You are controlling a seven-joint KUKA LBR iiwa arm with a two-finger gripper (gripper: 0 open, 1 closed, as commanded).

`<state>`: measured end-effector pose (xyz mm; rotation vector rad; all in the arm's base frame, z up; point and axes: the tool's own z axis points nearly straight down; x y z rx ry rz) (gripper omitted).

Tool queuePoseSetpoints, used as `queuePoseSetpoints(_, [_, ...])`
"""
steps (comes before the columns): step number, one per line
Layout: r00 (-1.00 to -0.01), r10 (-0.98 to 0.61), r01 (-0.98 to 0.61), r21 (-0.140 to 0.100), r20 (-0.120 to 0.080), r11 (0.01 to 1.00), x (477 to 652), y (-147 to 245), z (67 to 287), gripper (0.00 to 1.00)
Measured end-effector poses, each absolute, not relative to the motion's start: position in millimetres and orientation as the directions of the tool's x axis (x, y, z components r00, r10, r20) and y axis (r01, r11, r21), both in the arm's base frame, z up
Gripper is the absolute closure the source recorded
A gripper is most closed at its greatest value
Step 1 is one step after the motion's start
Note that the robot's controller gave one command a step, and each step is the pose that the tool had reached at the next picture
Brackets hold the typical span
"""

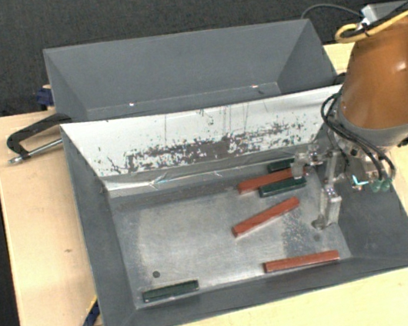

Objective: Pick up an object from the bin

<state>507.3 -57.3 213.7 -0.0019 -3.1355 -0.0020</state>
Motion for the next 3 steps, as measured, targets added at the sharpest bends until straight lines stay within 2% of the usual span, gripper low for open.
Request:
queuePoseSetpoints(1, [-1.000,0.000,0.000,0.000,-0.003,1.000,508.9,-57.2,218.0,0.00])
queuePoseSetpoints(2, [-0.999,-0.034,-0.034,-0.001,-0.011,0.999,510.1,-46.8,178.2,0.00])
queuePoseSetpoints(3, [-0.996,0.085,0.085,0.001,-0.006,0.996,527.5,-44.7,110.2,0.00])
